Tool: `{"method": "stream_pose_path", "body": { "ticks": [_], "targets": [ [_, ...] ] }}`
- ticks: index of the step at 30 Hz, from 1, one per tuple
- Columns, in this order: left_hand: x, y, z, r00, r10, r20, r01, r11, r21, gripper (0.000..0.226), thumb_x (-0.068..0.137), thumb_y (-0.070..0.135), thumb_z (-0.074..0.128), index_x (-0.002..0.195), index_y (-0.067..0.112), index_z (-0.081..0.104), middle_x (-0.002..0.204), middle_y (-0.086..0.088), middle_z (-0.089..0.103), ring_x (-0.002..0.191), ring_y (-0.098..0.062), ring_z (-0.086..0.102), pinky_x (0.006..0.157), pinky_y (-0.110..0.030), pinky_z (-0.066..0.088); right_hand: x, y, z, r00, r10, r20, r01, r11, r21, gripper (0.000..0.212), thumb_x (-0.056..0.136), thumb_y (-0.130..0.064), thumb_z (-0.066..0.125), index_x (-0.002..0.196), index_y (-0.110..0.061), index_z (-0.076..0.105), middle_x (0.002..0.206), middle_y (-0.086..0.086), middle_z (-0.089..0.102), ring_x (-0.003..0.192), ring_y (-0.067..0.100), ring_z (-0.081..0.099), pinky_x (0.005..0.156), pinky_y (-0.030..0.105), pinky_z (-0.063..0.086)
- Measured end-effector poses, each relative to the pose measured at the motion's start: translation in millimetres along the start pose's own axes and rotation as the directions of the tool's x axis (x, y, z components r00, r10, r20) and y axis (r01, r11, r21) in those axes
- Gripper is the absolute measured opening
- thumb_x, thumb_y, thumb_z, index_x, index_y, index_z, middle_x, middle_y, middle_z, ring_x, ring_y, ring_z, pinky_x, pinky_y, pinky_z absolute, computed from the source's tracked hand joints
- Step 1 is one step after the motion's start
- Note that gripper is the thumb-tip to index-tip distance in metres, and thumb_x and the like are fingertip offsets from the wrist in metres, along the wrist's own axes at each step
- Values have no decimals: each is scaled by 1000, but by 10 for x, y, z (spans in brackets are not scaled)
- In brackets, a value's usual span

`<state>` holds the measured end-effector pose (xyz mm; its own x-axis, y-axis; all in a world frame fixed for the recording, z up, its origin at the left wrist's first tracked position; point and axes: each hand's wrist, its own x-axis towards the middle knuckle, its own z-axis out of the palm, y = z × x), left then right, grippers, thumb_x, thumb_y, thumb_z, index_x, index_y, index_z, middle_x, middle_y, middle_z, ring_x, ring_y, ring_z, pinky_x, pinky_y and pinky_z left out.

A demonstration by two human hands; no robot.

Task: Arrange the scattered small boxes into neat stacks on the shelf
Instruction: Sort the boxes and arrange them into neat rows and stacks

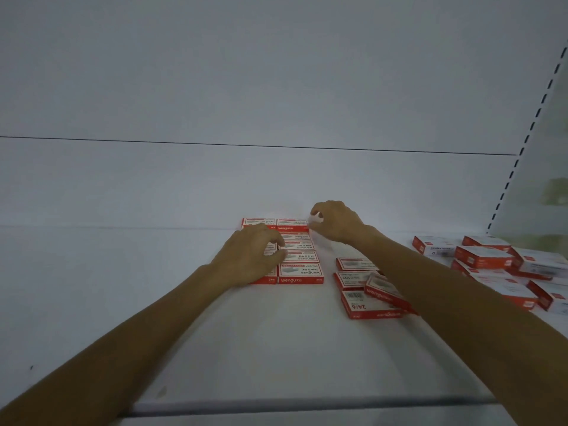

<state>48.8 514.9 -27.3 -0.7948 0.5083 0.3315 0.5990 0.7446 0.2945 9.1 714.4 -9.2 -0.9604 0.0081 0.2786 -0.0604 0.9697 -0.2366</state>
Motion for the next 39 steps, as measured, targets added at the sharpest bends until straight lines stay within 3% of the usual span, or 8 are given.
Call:
{"method": "stream_pose_path", "body": {
  "ticks": [7, 13, 16, 22, 26, 32, 34, 39],
  "targets": [
    [90, 598, 24, 993, 116, -5, -115, 982, -148, 34, 85, 43, 57, 113, 25, 61, 116, 5, 60, 105, -11, 54, 91, -29, 44, -472, 469, -441, 1000, 0, 20, 0, 1000, 13, 30, 88, -35, 57, 106, -12, 65, 112, 6, 65, 98, 19, 60, 91, 38, 50],
    [68, 1092, 182, 953, 237, 188, -205, 963, -172, 54, 78, 55, 59, 127, 31, 52, 133, 9, 52, 117, -8, 47, 91, -24, 36, -994, 707, -656, 998, -43, 38, 42, 999, 33, 25, 89, -31, 58, 101, -12, 68, 103, 4, 68, 88, 14, 60, 83, 30, 51],
    [12, 1257, 280, 932, 255, 256, -234, 966, -111, 53, 83, 45, 59, 132, 26, 49, 136, 4, 51, 119, -13, 49, 91, -24, 38, -1199, 765, -690, 997, -72, 16, 71, 995, 67, 22, 90, -29, 56, 100, -12, 67, 103, 2, 68, 86, 12, 59, 80, 26, 48],
    [-35, 1309, 362, 988, 145, 49, -135, 976, -169, 44, 72, 45, 73, 111, 27, 61, 107, 5, 63, 94, -12, 59, 80, -32, 51, -1525, 768, -740, 988, -123, 95, 108, 983, 149, 32, 90, -42, 51, 106, -19, 66, 104, -2, 68, 87, 11, 61, 77, 27, 49],
    [-76, 1358, 386, 993, 62, -102, -84, 970, -226, 47, 68, 43, 76, 107, 27, 54, 99, 9, 58, 88, -12, 58, 71, -29, 51, -1607, 743, -758, 969, -209, 131, 189, 970, 152, 41, 81, -43, 65, 115, -20, 62, 108, -3, 66, 93, 13, 61, 81, 25, 50],
    [-179, 1266, 342, 989, 59, -133, -92, 961, -260, 50, 69, 24, 79, 112, 18, 57, 106, 3, 60, 92, -11, 57, 66, -13, 44, -1577, 667, -700, 963, -261, 70, 249, 958, 144, 39, 79, -32, 69, 115, -19, 63, 110, -2, 67, 93, 12, 61, 82, 24, 52],
    [-219, 1172, 303, 990, 52, -134, -86, 961, -263, 44, 73, 21, 75, 113, 18, 57, 112, 2, 60, 98, -11, 58, 71, -16, 46, -1560, 601, -668, 960, -275, 44, 273, 961, 52, 40, 81, -36, 64, 117, -20, 61, 112, -3, 65, 97, 13, 59, 85, 32, 51],
    [-402, 788, 195, 987, -44, -152, 21, 989, -146, 40, 83, 27, 65, 120, 17, 53, 122, 2, 57, 102, -9, 52, 84, -21, 40, -1423, 363, -561, 951, -307, -47, 304, 951, -54, 41, 84, -41, 60, 119, -20, 59, 113, -3, 60, 103, 16, 54, 85, 30, 44]
  ]
}}
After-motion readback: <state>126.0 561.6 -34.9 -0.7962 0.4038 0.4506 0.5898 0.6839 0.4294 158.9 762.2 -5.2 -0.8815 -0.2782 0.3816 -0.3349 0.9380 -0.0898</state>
